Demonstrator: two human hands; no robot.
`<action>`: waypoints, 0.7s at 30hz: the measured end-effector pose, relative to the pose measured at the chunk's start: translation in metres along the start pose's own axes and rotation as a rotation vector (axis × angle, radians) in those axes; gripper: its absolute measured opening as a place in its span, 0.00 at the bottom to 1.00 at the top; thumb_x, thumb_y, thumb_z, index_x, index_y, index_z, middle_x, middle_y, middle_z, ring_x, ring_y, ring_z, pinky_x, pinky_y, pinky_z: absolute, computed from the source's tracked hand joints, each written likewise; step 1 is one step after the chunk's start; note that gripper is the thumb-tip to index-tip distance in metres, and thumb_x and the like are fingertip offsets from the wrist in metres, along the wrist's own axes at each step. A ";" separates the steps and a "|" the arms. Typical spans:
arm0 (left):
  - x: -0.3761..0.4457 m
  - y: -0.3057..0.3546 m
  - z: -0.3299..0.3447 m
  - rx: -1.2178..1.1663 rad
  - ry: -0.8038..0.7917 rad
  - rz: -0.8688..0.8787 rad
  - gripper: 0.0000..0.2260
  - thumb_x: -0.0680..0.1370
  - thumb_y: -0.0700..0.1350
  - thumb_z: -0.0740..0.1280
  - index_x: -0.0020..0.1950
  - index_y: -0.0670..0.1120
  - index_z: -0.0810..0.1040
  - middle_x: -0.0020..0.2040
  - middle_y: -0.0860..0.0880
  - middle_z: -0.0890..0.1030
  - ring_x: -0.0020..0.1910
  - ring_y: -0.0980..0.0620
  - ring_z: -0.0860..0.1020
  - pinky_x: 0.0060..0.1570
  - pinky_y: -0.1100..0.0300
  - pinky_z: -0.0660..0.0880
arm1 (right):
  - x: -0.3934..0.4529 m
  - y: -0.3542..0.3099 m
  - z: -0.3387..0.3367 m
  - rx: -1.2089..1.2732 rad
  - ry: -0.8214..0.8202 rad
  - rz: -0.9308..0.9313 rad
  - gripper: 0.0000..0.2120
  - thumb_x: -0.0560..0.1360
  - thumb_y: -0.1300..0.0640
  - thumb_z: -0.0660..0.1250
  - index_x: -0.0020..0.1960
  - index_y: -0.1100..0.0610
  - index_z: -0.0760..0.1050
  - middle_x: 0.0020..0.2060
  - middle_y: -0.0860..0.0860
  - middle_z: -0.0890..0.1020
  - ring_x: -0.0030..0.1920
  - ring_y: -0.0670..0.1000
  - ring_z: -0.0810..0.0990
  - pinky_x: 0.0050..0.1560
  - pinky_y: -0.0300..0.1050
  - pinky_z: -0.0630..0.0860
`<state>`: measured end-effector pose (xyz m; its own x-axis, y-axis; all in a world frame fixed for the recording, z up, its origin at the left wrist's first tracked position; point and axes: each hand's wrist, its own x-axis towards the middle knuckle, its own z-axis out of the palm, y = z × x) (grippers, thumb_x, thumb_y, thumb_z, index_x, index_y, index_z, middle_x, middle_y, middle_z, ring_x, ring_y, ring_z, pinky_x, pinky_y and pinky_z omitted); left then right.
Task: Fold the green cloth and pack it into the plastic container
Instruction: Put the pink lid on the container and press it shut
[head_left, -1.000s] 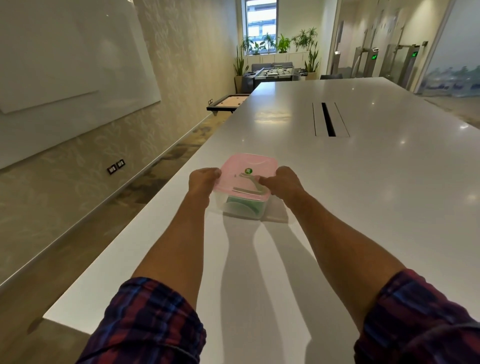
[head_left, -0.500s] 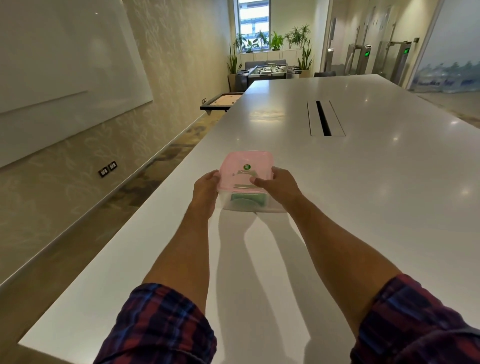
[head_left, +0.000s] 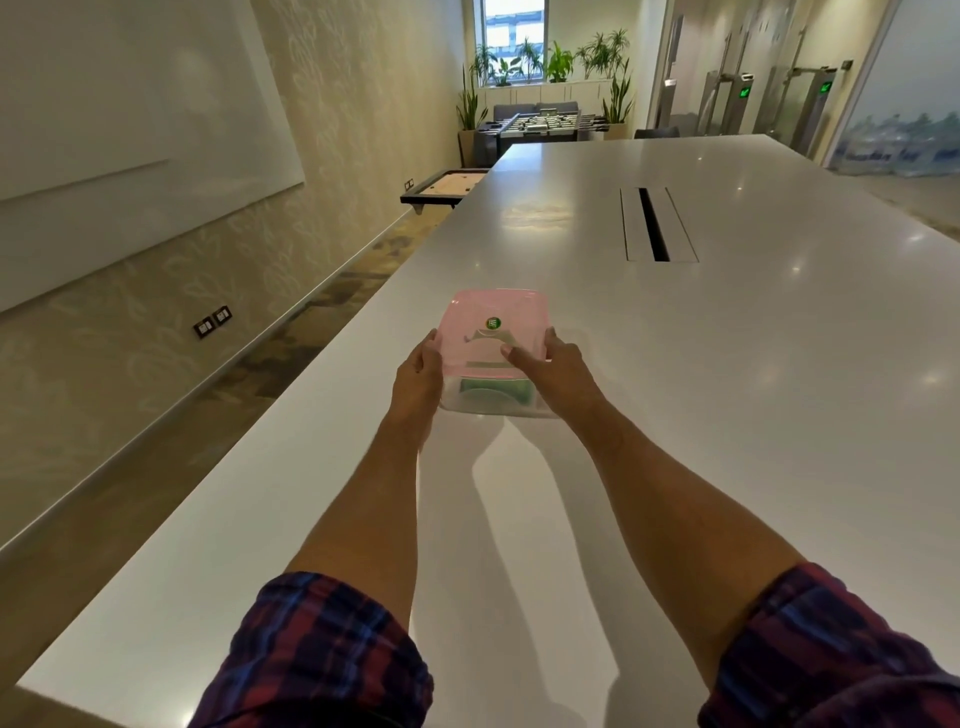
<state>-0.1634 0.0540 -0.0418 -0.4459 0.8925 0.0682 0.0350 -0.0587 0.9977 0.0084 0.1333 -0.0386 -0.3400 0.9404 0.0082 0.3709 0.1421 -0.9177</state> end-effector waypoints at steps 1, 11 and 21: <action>0.001 0.000 -0.001 0.003 -0.008 0.003 0.18 0.87 0.52 0.55 0.71 0.46 0.75 0.63 0.43 0.81 0.63 0.41 0.80 0.63 0.43 0.78 | 0.000 0.001 0.001 -0.003 0.008 0.001 0.35 0.77 0.37 0.68 0.77 0.55 0.66 0.66 0.58 0.76 0.63 0.62 0.79 0.65 0.60 0.77; 0.016 -0.002 0.002 0.214 0.077 0.031 0.16 0.87 0.50 0.51 0.67 0.50 0.75 0.51 0.58 0.79 0.45 0.64 0.80 0.37 0.75 0.73 | -0.001 0.017 0.027 -0.055 0.144 0.052 0.32 0.84 0.38 0.49 0.84 0.48 0.44 0.75 0.63 0.65 0.74 0.66 0.66 0.72 0.62 0.63; 0.030 -0.003 0.001 0.476 0.061 0.056 0.21 0.87 0.53 0.50 0.71 0.44 0.72 0.64 0.46 0.78 0.61 0.45 0.77 0.65 0.51 0.73 | -0.001 0.016 0.030 -0.091 0.133 0.071 0.31 0.84 0.37 0.46 0.84 0.46 0.43 0.75 0.61 0.69 0.72 0.66 0.69 0.73 0.62 0.66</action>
<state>-0.1758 0.0814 -0.0431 -0.4827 0.8651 0.1361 0.4593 0.1177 0.8804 -0.0112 0.1256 -0.0647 -0.1949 0.9808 0.0025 0.4684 0.0953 -0.8784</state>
